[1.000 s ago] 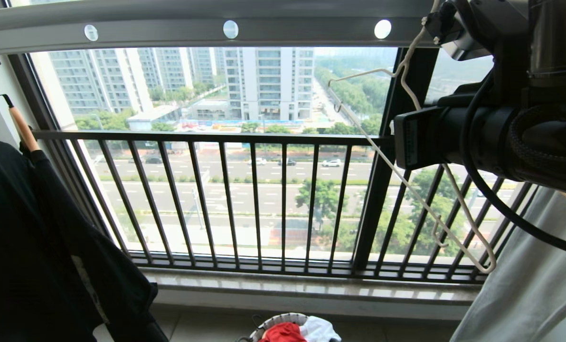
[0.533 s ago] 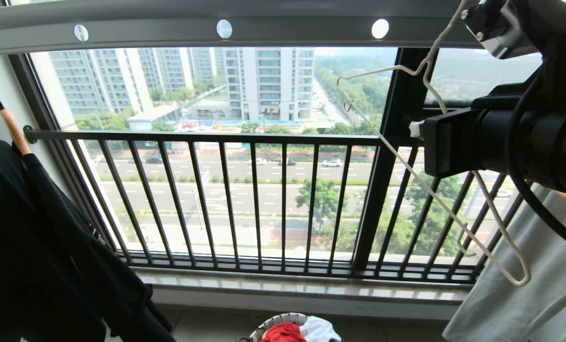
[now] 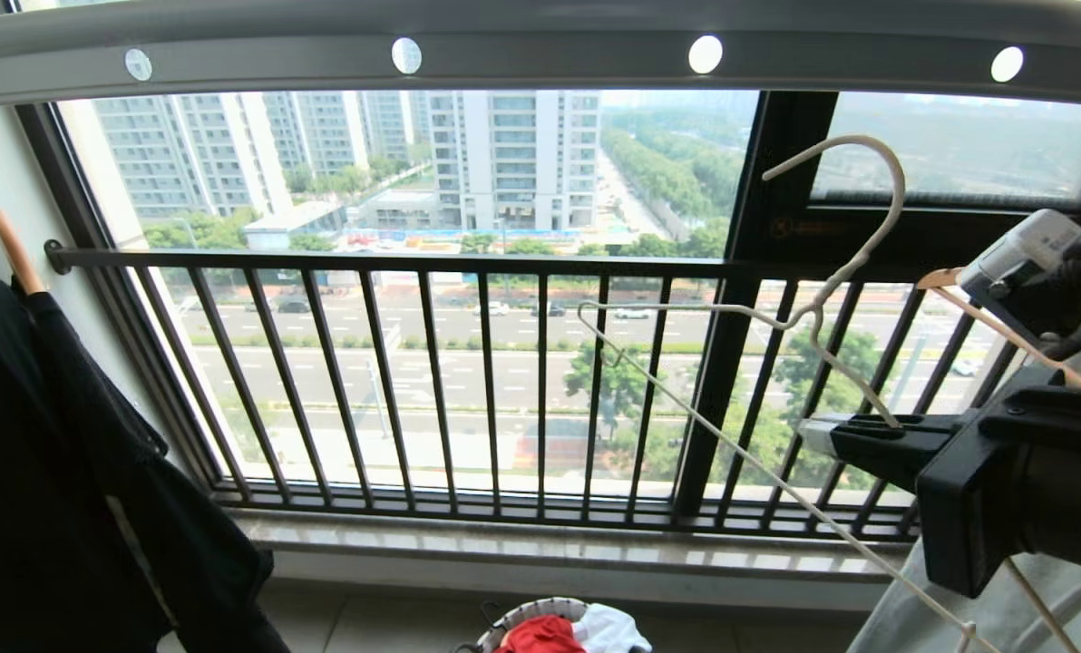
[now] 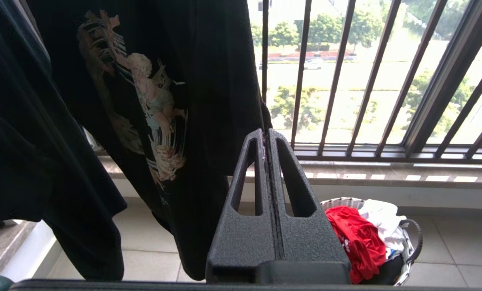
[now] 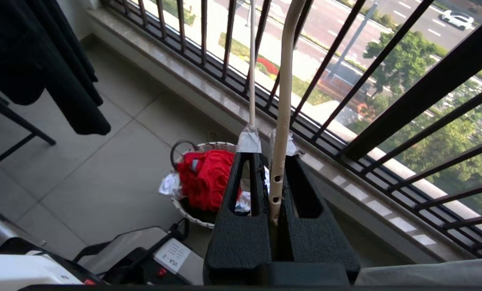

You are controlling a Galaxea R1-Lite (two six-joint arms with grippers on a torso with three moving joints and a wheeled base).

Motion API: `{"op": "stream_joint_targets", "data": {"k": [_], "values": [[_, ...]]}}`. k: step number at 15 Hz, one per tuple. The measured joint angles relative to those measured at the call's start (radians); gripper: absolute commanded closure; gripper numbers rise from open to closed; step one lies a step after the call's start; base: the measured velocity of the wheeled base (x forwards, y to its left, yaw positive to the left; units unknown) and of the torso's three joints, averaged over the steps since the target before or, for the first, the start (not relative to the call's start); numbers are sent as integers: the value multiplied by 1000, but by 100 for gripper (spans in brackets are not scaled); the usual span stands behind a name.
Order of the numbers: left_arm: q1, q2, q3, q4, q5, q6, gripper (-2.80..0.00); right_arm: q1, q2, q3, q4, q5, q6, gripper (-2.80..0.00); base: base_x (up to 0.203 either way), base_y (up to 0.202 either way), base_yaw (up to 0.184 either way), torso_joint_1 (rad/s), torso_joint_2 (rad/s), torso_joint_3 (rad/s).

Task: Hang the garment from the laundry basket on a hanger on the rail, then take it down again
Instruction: Pick up the clothes rack on the clothesline

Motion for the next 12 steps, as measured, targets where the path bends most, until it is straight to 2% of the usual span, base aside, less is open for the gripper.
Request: {"op": "stream_joint_targets", "data": {"k": [2, 4, 8, 12], "values": [[0, 0, 0, 0, 0, 0, 0, 0, -13, 20, -12, 96, 0, 0, 0, 0, 0, 0, 0, 0], [0, 0, 0, 0, 0, 0, 0, 0, -3, 24, -54, 135, -1, 0, 0, 0, 0, 0, 0, 0], [0, 0, 0, 0, -1, 0, 0, -3, 59, 20, -153, 143, -43, 0, 0, 0, 0, 0, 0, 0], [0, 0, 0, 0, 0, 0, 0, -33, 105, 18, -178, 145, -84, 0, 0, 0, 0, 0, 0, 0]]}}
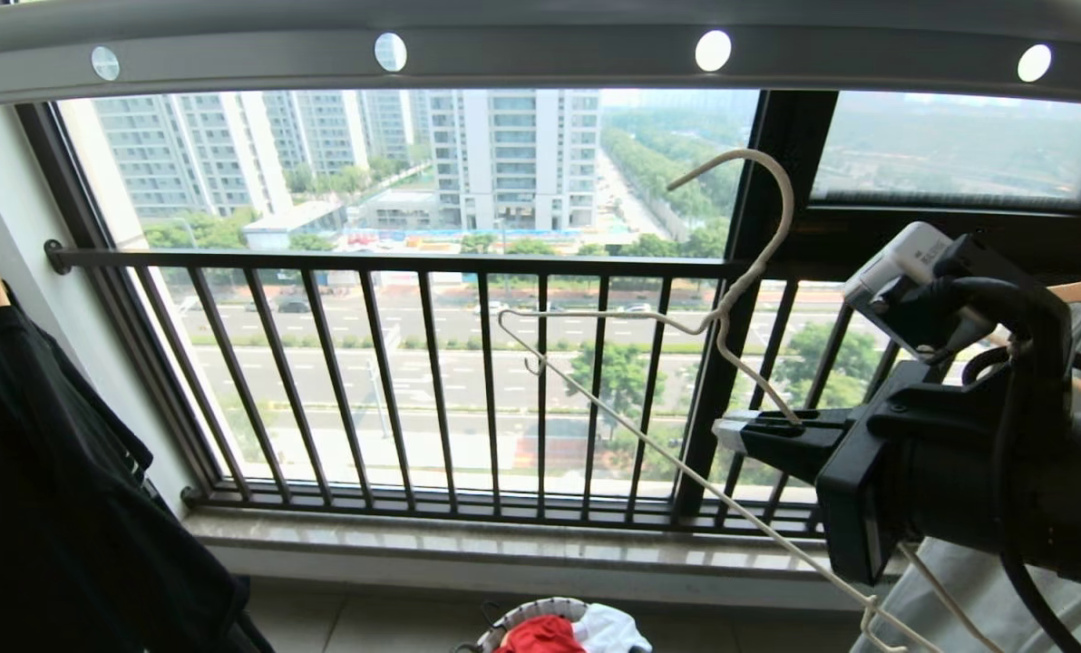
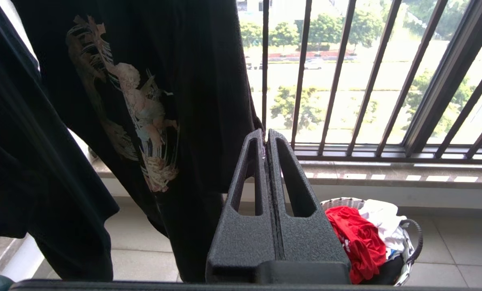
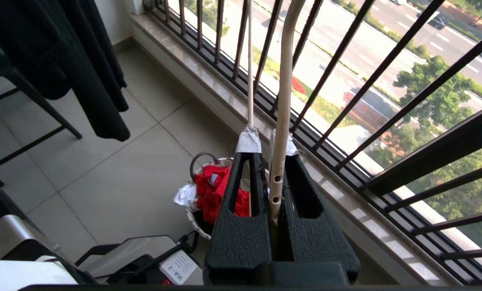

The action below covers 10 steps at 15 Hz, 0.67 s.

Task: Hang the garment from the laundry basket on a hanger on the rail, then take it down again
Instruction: Pick up the clothes rack on the clothesline

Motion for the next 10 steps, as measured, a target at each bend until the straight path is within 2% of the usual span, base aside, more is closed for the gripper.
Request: {"op": "stream_joint_targets", "data": {"k": [3, 10], "values": [[0, 0, 0, 0, -1, 0, 0, -36, 25, 23, -47, 11, 1, 0, 0, 0, 0, 0, 0, 0], [-1, 0, 0, 0, 0, 0, 0, -98, 32, 41, -65, 128, 11, 0, 0, 0, 0, 0, 0, 0]]}}
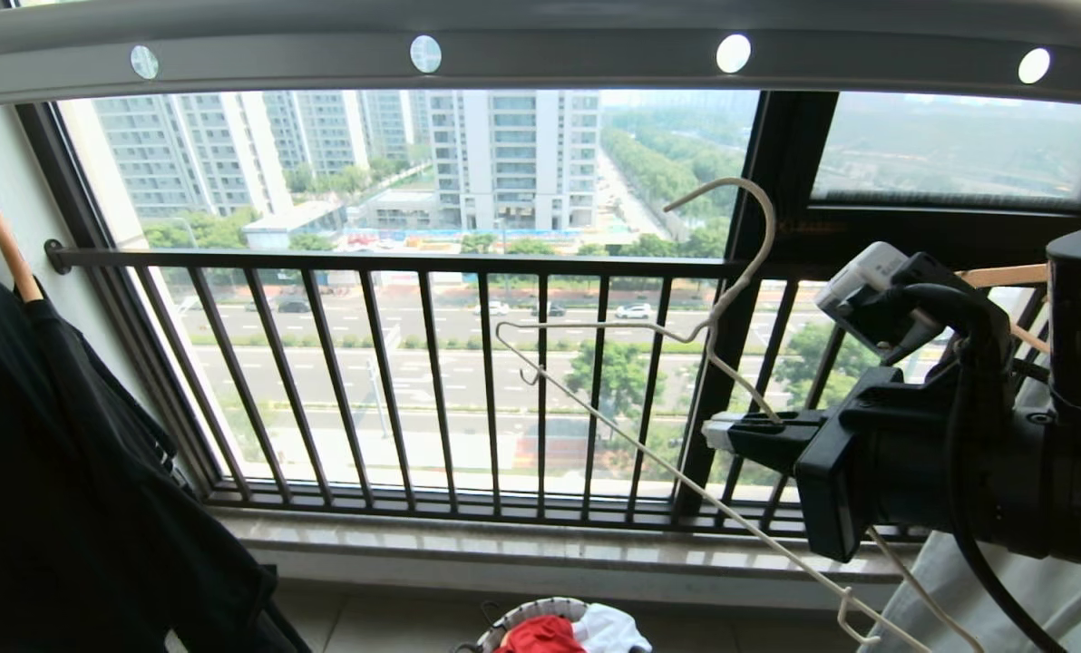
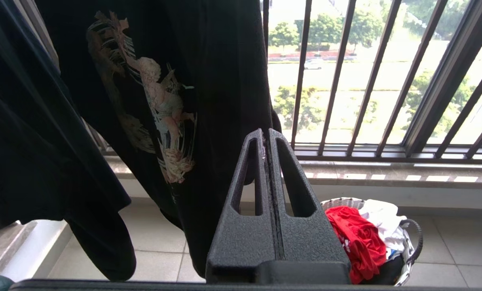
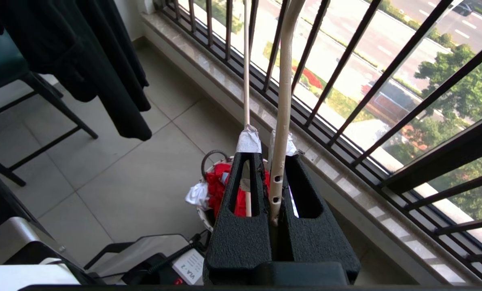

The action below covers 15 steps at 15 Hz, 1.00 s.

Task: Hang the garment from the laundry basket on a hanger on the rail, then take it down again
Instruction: Pick up the clothes rack on the clothesline

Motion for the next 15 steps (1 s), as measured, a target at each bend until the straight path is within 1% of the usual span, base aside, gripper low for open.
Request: {"op": "stream_joint_targets", "data": {"k": [9, 15], "values": [[0, 0, 0, 0, 0, 0, 0, -11, -5, 15, 1, 1, 2, 0, 0, 0, 0, 0, 0, 0], [0, 0, 0, 0, 0, 0, 0, -13, -21, 21, 0, -2, 1, 0, 0, 0, 0, -115, 258, 137]]}}
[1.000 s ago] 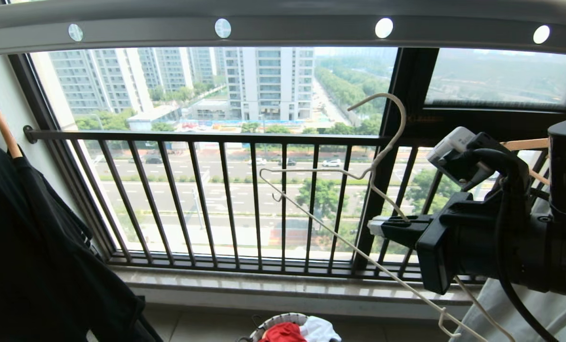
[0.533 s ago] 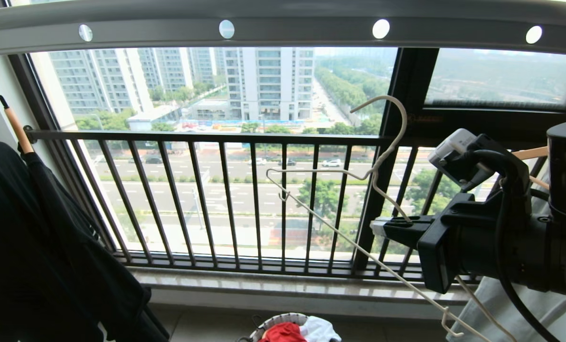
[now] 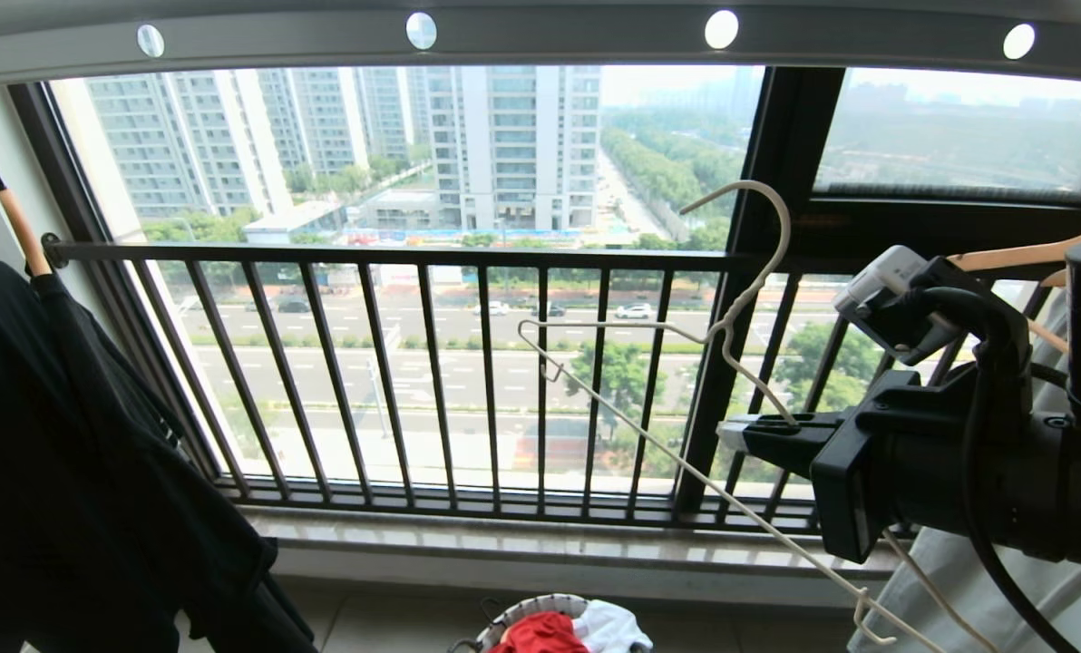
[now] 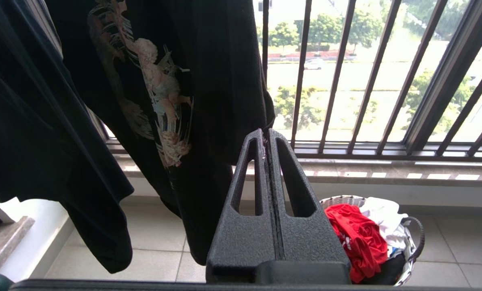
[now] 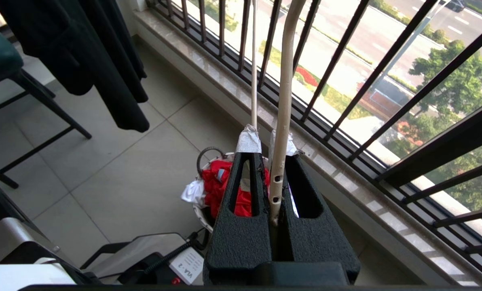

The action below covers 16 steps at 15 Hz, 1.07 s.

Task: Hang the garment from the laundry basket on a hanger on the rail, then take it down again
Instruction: Pick up the clothes rack on the clothesline

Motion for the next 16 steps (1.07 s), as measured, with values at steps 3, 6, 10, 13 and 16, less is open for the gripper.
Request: {"op": "stream_joint_targets", "data": {"k": [3, 6, 10, 13, 16], "values": [[0, 0, 0, 0, 0, 0, 0, -2, -7, 1, 0, -1, 0, 0, 0, 0, 0, -139, 306, 167], [0, 0, 0, 0, 0, 0, 0, -2, -13, 1, 0, -2, -2, 0, 0, 0, 0, -140, 300, 162], [0, 0, 0, 0, 0, 0, 0, -3, -19, 6, 0, -2, -5, 0, 0, 0, 0, -143, 314, 164], [0, 0, 0, 0, 0, 0, 0, -3, -24, 7, 0, -2, -6, 0, 0, 0, 0, -149, 322, 174], [0, 0, 0, 0, 0, 0, 0, -3, -29, 8, 0, -1, -6, 0, 0, 0, 0, -156, 341, 185]]}}
